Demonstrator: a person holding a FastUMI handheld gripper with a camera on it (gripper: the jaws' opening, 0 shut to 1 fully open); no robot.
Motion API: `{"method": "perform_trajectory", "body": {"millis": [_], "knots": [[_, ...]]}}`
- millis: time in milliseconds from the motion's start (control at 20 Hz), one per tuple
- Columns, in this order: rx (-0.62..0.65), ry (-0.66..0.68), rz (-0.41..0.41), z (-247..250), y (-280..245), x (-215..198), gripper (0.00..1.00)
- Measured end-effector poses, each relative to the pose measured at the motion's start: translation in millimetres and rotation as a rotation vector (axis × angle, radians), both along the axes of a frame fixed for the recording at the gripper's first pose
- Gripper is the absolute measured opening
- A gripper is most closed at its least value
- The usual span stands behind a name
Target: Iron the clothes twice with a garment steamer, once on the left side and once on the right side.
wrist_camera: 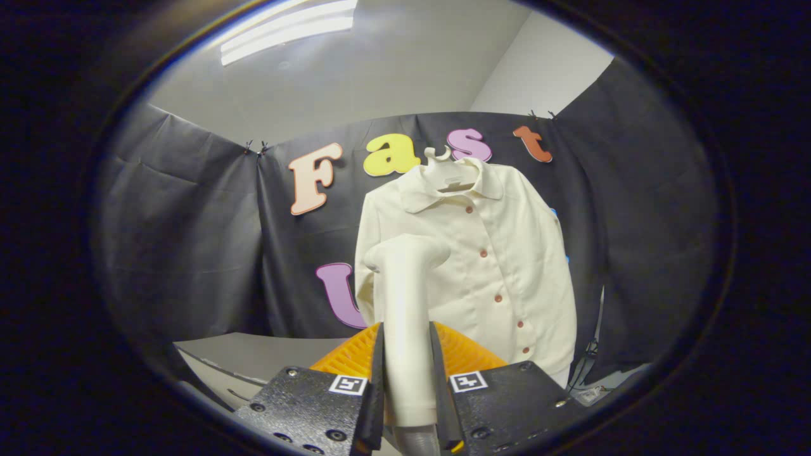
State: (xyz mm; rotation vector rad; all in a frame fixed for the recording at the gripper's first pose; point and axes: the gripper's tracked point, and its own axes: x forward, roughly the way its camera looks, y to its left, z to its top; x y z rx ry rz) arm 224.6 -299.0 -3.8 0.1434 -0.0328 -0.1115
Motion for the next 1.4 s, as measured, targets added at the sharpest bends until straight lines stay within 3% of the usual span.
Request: {"method": "perform_trajectory", "body": {"millis": [150,400,700,1400], "knots": [[0.036,-0.032,-0.002,7.8,-11.5,19.5,0.33],[-0.024,-0.052,-0.017,11.9,-26.0,53.3,0.33],[0.017,-0.044,-0.017,-16.0,-33.3,80.1,0.33],[0.089,0.036,0.013,-102.7,-46.7,42.1,0.33]]}}
